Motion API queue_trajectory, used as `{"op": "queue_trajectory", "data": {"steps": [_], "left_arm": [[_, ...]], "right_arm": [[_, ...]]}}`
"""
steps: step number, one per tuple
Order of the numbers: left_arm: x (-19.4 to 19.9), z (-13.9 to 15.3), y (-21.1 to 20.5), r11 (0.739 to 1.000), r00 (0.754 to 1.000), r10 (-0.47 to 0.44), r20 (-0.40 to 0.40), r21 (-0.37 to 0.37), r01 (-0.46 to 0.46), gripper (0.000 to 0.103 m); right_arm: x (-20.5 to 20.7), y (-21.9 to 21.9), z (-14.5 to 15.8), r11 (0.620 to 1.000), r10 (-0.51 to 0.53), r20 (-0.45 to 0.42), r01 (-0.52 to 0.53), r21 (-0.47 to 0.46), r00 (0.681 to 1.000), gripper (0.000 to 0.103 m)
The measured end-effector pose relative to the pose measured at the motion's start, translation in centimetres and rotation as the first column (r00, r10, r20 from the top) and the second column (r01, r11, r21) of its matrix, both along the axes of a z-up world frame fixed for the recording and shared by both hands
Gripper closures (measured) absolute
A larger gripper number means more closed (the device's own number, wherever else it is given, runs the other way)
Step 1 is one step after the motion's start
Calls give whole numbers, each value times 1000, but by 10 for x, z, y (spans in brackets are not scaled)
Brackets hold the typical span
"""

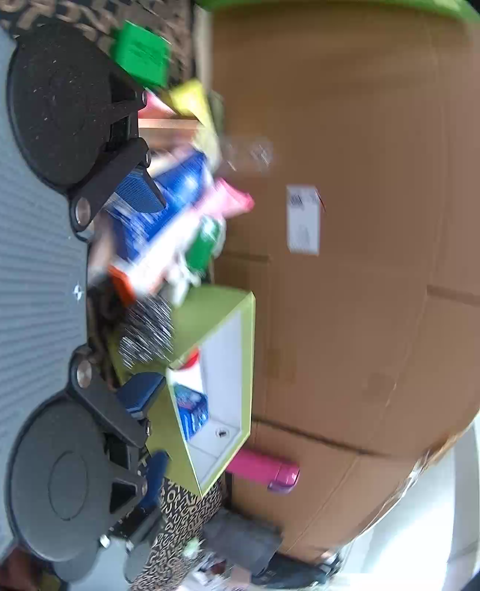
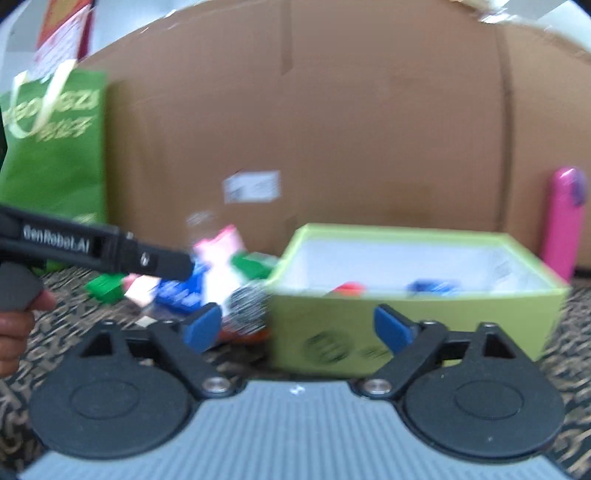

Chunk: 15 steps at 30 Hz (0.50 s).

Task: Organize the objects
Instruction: 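Withdraw both tools from the box back toward the pile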

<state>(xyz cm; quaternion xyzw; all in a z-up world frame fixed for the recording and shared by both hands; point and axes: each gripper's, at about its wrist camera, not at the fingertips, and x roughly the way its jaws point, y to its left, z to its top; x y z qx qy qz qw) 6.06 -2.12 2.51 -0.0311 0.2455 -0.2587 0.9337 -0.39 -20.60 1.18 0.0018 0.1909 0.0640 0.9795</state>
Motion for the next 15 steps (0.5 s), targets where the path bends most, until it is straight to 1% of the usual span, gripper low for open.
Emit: {"op": "queue_trajectory", "data": {"steps": [1,3,5,7,8,13,14,15], "left_arm": [[-3,-3,8,1000,1000,17,-14,-5,-17,7],[-11,-8,23,999,999,44,-31,-11,-44,7],[-18,-13,36,997,997,72,-41,-12,-73,7],[-22,-18,47,995,994,103,-47,-14,-103,7],[-23,-20,52,993,992,114,-50,-15,-115,7],[-24,-28,70,988,986,145,-87,-35,-148,7],[-24,-30,72,988,985,145,-90,-40,-149,7],[-25,-31,74,988,985,146,-94,-44,-150,7]], "right_arm": [[4,7,-2,1000,15,-20,-15,-2,1000,25],[11,20,-7,999,35,-46,-35,-13,998,42],[17,32,-10,998,48,-66,-51,-32,997,49],[20,36,-11,998,54,-79,-55,-17,995,50],[29,38,-11,999,49,-85,-50,-1,995,50],[48,38,-21,998,3,-118,5,66,993,50],[49,35,-22,996,0,-120,11,86,993,56],[50,33,-22,995,-4,-119,16,100,993,66]]}}
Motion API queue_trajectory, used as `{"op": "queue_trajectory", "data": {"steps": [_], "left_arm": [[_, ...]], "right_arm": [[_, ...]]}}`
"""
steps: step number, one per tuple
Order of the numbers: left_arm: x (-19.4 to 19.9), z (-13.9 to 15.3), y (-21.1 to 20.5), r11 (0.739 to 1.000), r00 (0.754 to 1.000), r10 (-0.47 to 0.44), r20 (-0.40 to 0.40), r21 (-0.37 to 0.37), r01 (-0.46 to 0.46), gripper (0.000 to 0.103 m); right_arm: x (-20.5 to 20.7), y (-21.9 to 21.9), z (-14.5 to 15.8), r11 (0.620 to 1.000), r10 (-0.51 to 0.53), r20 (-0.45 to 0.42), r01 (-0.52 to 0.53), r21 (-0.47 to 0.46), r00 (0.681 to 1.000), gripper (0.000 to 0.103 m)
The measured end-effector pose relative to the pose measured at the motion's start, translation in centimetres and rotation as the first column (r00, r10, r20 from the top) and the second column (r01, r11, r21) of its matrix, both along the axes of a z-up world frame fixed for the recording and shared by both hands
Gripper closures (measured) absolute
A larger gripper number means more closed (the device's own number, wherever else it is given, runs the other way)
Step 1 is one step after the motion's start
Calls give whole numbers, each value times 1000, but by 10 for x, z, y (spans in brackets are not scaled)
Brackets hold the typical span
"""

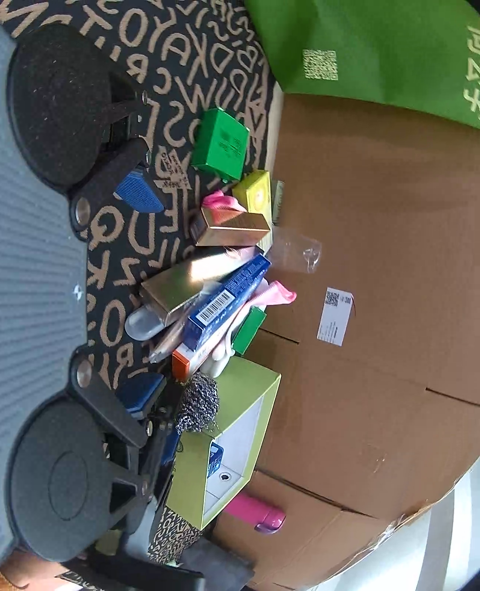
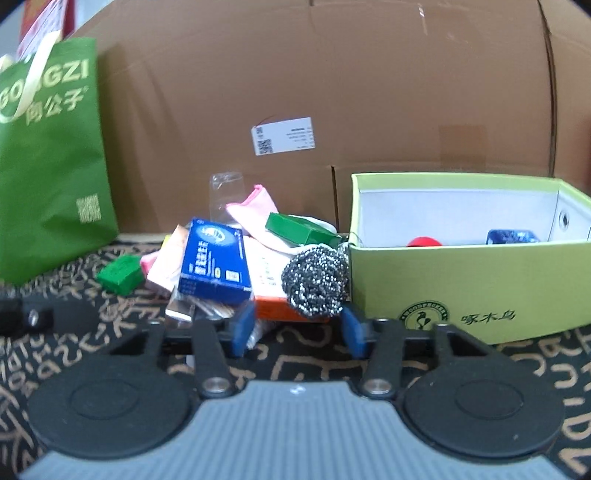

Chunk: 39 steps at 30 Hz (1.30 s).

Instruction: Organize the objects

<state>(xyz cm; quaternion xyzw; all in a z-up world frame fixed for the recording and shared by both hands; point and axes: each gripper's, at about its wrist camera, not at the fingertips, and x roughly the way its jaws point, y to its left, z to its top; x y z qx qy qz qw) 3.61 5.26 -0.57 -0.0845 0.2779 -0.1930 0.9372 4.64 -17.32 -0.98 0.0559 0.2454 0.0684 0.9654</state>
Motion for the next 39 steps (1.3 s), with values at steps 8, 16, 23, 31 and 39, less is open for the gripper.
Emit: {"op": "queue_trajectory", "data": {"steps": [8,16,23,31,39], "left_arm": [[4,-10,-1,1000,999,4,-40,2,-3,7],[5,-15,-2,1000,998,-4,-59,-5,4,7],[8,-18,-1,1000,997,-6,-80,-6,5,7],[11,-22,4,1000,996,8,-84,7,-7,7],[17,-30,4,1000,993,1,-116,-10,-2,7]], "right_arm": [[-13,-5,21,999,-24,166,28,-24,986,94],[-23,4,32,984,33,204,4,-178,978,90],[-10,4,5,994,22,105,-10,-112,994,56],[11,13,-13,994,-65,-1,64,-84,998,57],[26,7,-9,993,-115,9,115,34,993,57]]}}
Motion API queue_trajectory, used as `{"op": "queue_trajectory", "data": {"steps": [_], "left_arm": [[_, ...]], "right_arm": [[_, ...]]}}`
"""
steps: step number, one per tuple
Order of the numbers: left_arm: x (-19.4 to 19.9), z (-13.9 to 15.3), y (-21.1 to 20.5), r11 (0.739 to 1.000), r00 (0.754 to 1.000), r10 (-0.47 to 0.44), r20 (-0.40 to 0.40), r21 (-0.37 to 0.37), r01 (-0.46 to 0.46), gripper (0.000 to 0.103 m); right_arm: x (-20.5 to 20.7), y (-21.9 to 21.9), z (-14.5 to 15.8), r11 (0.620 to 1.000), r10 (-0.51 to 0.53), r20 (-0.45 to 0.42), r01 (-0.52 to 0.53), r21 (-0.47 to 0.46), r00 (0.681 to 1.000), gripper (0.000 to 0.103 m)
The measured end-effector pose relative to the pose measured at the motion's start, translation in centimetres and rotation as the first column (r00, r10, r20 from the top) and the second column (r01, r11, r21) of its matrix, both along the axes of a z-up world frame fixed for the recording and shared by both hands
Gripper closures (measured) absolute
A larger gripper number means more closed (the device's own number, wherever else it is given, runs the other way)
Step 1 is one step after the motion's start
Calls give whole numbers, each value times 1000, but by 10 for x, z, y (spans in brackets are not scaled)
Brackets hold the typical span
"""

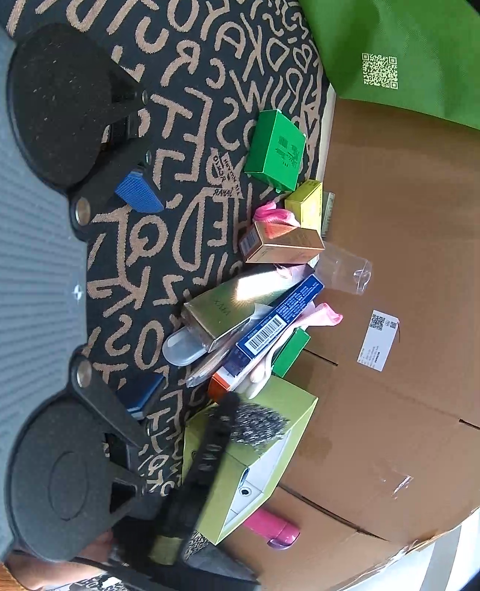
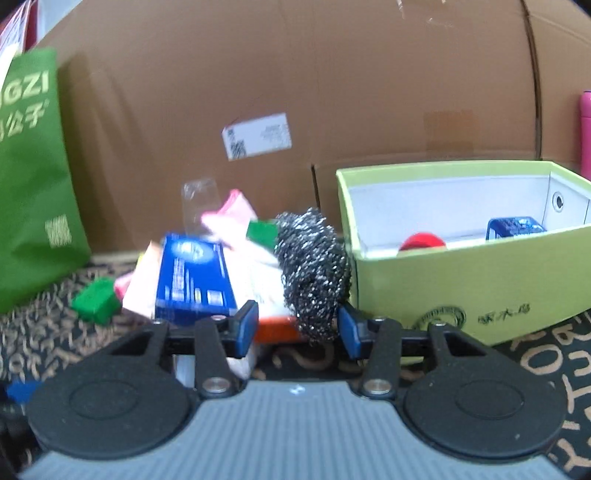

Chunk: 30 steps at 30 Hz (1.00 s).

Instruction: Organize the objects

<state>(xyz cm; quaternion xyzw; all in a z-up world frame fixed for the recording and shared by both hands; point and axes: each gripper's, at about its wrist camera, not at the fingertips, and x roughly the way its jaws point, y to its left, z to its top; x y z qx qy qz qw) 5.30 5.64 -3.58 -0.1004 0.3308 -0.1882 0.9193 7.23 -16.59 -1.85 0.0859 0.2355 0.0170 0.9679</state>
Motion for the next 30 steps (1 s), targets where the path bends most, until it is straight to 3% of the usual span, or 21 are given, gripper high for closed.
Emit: {"op": "queue_trajectory", "data": {"steps": [4,6,15,20,23,26,28,30], "left_arm": [[2,-2,-1,1000,1000,-3,-8,2,3,7],[2,-3,0,1000,1000,-2,-10,1,2,7],[3,-5,-1,1000,1000,-5,-22,-6,5,7],[2,-4,-3,1000,1000,-7,-25,-7,7,7],[0,-4,-4,1000,1000,-13,-24,-6,13,7],[-1,-4,-5,1000,1000,-15,-24,-8,15,7],[0,-5,-4,1000,1000,-19,-25,-7,18,7],[1,-6,-5,1000,999,-21,-26,-3,21,7]], "right_arm": [[6,4,-3,999,-52,23,51,17,998,63],[6,0,-4,997,-57,38,55,48,998,84],[-13,-9,37,998,-56,235,59,-7,970,92],[-28,-6,55,998,-17,286,35,-60,958,92],[-24,0,52,988,34,231,2,-154,972,87],[-26,7,40,970,38,198,12,-244,980,55],[-30,9,32,966,48,168,-3,-259,985,55],[-35,7,24,980,61,122,-36,-197,991,55]]}}
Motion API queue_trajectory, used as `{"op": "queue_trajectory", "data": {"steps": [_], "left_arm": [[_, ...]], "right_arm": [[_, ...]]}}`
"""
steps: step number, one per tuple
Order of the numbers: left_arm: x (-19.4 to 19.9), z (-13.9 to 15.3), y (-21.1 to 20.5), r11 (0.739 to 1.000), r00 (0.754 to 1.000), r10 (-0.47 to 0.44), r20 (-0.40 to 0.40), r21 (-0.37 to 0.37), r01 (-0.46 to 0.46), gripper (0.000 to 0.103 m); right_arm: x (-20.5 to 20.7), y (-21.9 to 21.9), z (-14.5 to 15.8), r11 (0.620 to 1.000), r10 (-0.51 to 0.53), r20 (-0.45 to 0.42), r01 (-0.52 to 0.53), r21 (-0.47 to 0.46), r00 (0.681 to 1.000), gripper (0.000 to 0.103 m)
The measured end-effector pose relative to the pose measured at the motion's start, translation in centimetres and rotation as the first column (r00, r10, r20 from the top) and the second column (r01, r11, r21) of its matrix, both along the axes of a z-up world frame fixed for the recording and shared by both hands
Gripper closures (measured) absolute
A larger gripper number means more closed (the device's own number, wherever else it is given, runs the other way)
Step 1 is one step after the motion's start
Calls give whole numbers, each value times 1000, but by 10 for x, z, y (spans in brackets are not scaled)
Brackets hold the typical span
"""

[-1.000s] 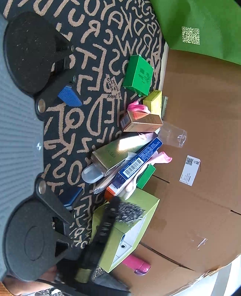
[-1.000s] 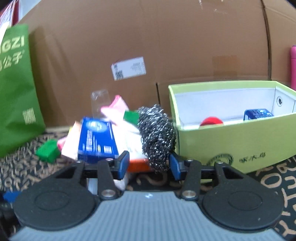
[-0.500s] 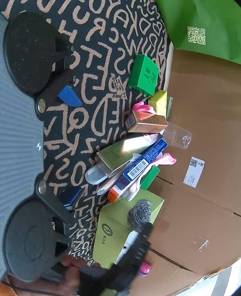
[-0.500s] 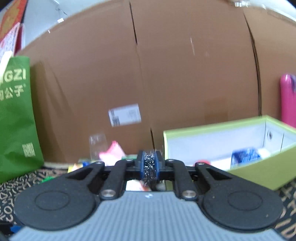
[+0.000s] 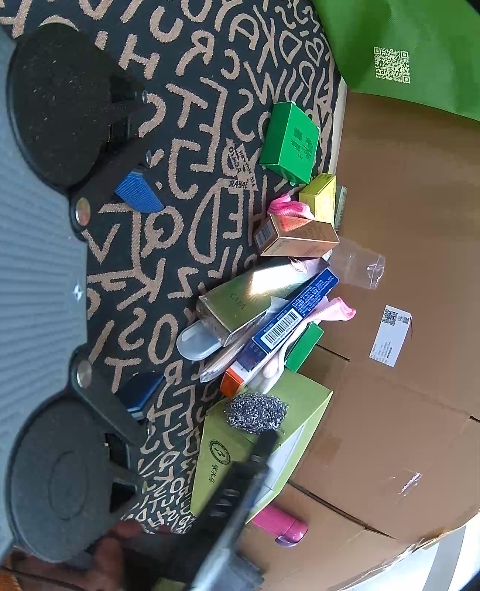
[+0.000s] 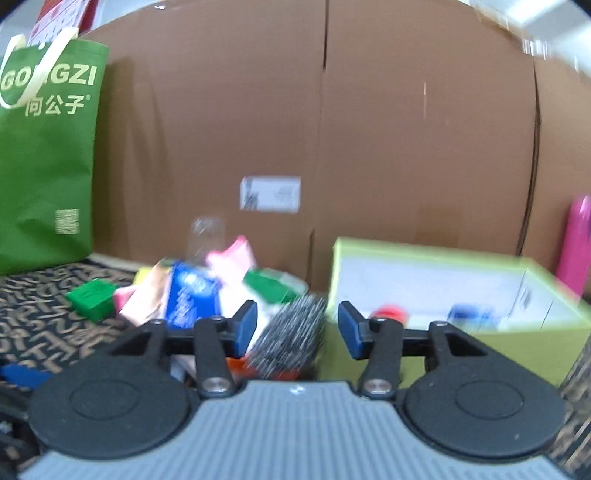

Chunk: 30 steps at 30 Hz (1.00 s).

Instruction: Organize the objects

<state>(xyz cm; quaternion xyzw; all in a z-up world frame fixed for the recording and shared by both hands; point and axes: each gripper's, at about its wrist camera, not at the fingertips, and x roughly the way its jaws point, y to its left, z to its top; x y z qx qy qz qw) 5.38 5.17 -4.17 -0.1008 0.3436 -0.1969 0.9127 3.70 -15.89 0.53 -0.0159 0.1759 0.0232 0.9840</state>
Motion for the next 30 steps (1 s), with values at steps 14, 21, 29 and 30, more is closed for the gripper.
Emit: {"op": "queue_trajectory", "data": {"steps": [14,21,29,30], "left_arm": [[2,-1,1,1000,1000,-12,4,-1,12,7],[3,-1,0,1000,1000,-13,8,7,13,7],[3,-1,-1,1000,1000,-6,5,16,6,7],[2,-1,-2,1000,1000,-6,5,18,6,7]], "right_arm": [[45,-19,-26,838,-114,-145,174,517,983,36],[49,-23,-41,769,-194,-177,262,583,965,62],[28,-33,-7,869,-136,24,107,484,990,78],[25,-35,1,881,-145,57,103,461,988,78]]}}
